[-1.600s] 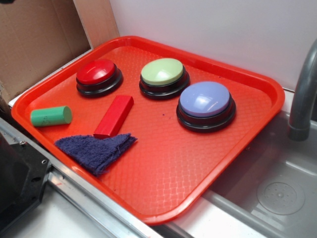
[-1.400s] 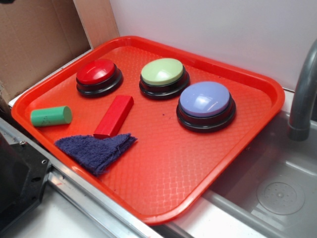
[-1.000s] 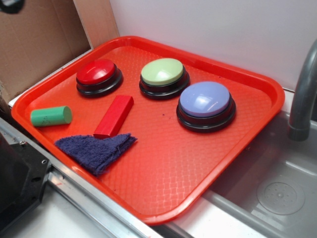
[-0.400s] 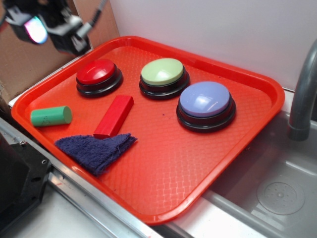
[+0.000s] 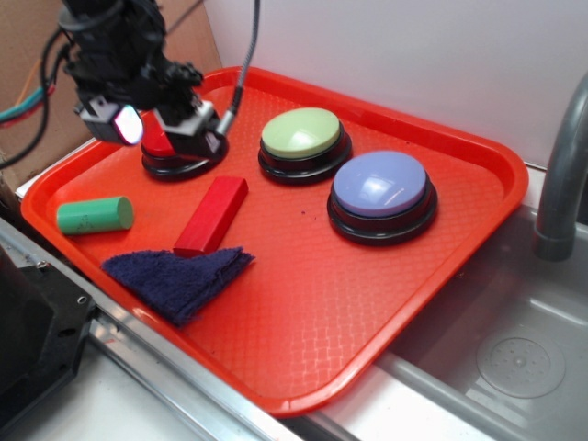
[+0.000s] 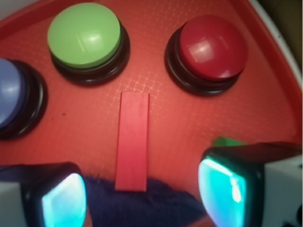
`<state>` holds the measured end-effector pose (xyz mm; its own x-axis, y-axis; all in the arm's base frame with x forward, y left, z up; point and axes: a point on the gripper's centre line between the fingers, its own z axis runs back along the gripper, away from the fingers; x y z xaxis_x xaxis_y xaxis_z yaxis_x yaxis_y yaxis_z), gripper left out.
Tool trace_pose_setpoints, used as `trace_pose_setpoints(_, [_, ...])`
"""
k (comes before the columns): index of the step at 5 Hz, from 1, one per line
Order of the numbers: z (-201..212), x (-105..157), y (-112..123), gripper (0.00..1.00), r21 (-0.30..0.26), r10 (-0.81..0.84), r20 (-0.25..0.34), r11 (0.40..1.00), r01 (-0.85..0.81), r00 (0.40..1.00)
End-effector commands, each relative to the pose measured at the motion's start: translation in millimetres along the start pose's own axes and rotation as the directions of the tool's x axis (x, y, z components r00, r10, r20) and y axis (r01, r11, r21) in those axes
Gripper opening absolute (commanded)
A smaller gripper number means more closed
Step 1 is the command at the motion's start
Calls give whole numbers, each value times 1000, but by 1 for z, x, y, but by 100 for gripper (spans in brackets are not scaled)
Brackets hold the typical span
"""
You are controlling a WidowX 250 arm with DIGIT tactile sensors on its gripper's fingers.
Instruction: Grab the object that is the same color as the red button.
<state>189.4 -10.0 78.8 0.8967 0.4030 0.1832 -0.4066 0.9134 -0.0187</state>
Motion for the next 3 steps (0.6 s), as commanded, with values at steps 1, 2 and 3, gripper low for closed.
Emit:
trace_pose_setpoints(1, [-37, 13, -1, 100, -29, 119, 17, 993, -118, 993])
trace_pose_setpoints(2, [-49, 10, 1, 100, -37, 204, 46, 979, -202, 978])
trace_pose_setpoints(3, [-61, 6, 0, 100, -30, 199, 27, 980, -198, 980])
